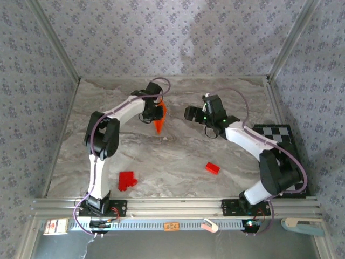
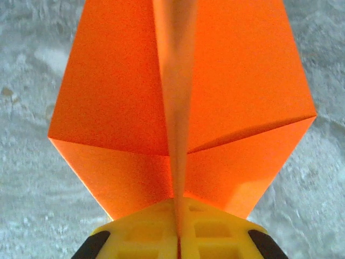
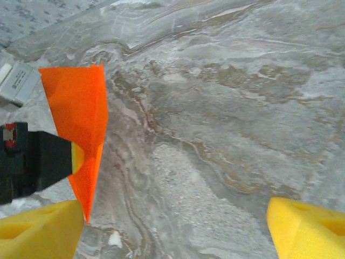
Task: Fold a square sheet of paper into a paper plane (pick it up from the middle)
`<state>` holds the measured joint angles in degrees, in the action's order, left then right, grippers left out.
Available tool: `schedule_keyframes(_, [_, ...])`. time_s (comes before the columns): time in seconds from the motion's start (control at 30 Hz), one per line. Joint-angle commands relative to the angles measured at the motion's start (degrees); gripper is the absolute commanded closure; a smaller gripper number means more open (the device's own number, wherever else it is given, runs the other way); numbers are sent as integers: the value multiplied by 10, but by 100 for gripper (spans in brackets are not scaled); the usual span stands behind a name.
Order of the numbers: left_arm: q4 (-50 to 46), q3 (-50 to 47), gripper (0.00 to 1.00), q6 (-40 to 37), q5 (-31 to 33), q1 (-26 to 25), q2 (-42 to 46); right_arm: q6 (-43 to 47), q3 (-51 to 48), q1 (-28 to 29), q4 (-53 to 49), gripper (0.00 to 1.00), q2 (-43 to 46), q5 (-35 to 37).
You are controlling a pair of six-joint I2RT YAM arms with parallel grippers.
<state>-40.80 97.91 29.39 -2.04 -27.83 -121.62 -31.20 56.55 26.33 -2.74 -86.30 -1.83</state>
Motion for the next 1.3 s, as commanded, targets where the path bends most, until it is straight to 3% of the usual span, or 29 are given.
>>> schedule_keyframes(0.0, [-60, 58, 92, -13, 31, -7, -36, 36, -21, -3, -20, 10, 26, 52])
schedule_keyframes(0.2, [-132, 165, 89, -16, 67, -17, -104, 36, -38, -4, -26, 11, 43, 55])
schedule_keyframes(0.37, [-156, 197, 84, -13, 75, -23, -131, 30, -43, -9, -25, 11, 43, 52])
schedule_keyframes(1.27, [-168, 210, 59, -27, 86, -35, -181, 22, -50, -16, -18, 10, 43, 25])
